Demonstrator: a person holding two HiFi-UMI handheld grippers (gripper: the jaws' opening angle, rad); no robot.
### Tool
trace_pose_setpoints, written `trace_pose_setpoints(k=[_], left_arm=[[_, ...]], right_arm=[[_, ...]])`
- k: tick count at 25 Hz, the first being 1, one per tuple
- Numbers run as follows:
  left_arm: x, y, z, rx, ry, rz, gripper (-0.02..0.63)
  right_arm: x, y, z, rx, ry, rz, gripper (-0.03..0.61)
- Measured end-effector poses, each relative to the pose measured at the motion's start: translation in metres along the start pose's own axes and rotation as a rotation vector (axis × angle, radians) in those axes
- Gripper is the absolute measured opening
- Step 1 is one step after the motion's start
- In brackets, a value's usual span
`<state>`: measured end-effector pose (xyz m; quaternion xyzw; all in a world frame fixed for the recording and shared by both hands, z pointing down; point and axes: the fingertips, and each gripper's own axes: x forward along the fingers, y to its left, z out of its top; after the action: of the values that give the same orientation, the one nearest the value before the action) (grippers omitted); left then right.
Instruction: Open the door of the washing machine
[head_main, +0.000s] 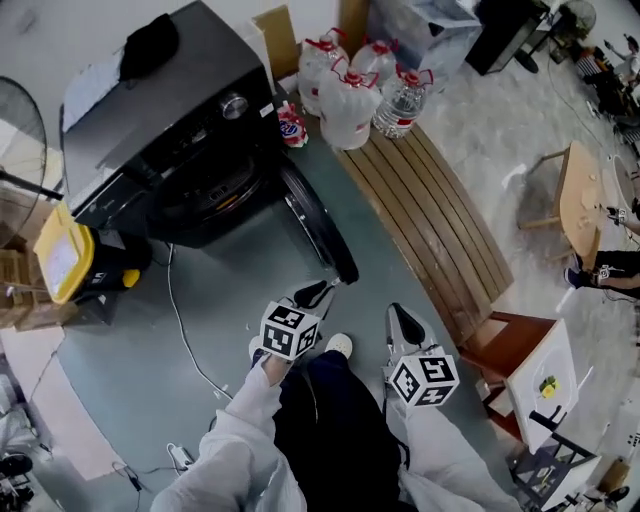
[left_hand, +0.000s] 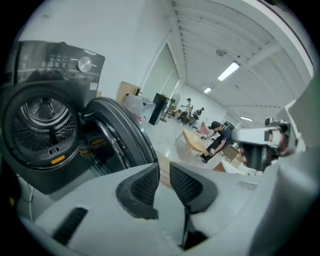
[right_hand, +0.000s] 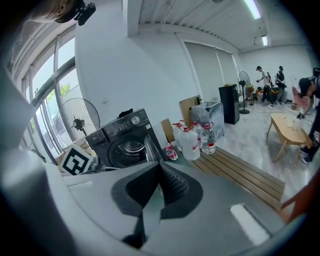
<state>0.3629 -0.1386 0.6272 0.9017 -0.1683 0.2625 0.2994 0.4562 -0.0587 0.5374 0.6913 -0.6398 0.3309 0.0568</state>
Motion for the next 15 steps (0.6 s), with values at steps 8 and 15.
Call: trace_pose_setpoints(k=[8,15], left_arm=[[-0.196,0.008,0.064,0.098,-0.223,0.108,0.000],[-0.334,0.044,0.079,0.130,-0.364,0.277,0.000]], right_arm=[[-0.020,0.128,0.044,-0.105,-0.070,0.145,0.009],[-0.019,0.232,0.063,-0.258,-0.104,0.271,0.009]])
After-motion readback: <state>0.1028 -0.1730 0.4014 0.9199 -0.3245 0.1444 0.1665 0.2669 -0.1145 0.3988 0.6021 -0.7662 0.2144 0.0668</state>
